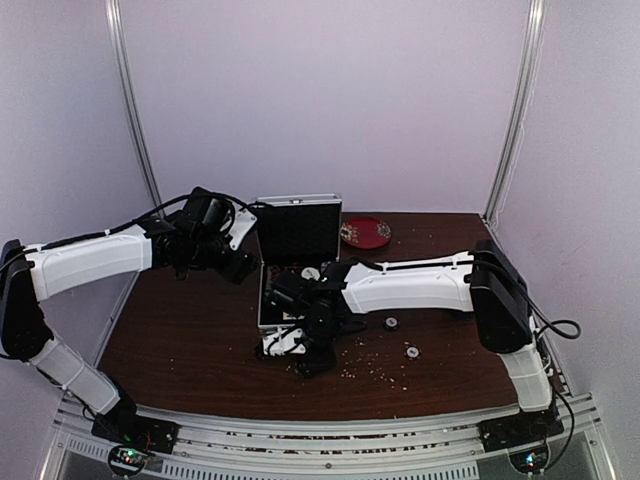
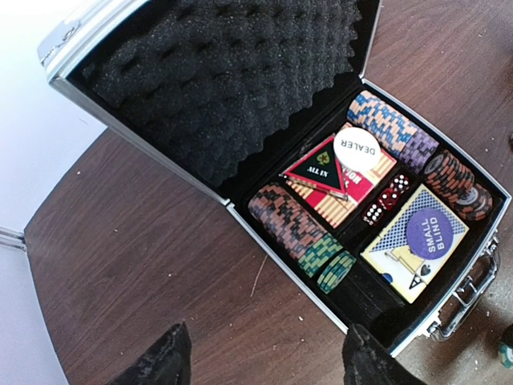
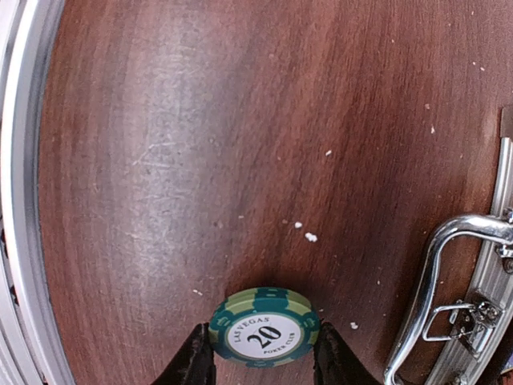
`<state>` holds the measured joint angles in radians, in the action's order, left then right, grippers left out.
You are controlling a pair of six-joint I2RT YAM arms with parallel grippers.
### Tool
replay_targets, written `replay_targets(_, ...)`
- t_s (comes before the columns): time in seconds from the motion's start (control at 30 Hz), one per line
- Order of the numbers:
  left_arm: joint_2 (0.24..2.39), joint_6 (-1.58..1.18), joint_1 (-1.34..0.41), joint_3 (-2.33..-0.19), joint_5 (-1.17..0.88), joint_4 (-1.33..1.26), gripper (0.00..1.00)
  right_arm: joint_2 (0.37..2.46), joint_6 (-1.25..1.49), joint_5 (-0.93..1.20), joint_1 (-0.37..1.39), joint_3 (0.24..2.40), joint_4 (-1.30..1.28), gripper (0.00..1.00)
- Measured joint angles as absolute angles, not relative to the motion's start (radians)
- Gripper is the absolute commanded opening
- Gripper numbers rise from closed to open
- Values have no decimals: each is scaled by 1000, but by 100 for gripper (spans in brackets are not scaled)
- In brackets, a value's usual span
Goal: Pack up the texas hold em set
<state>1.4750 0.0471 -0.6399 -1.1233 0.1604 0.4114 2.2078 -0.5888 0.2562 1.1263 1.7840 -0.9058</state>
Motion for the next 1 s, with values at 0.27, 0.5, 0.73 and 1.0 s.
replay_targets(0.27, 1469, 47, -640, -1119, 162, 411, 67, 2248, -569, 258, 1126, 1808, -915, 39)
replay_targets(0.5, 1465, 47, -640, -1119, 162, 411, 67, 2248, -569, 260, 1126, 1808, -928, 48)
replay_targets(0.73, 1465, 48, -640, -1119, 157, 411, 68, 2160, -578, 274, 1112, 1679, -919, 51)
replay_targets(1.0, 1484, 40, -702, -1155, 99, 484, 63, 1777, -573, 356, 876, 1356, -850, 51)
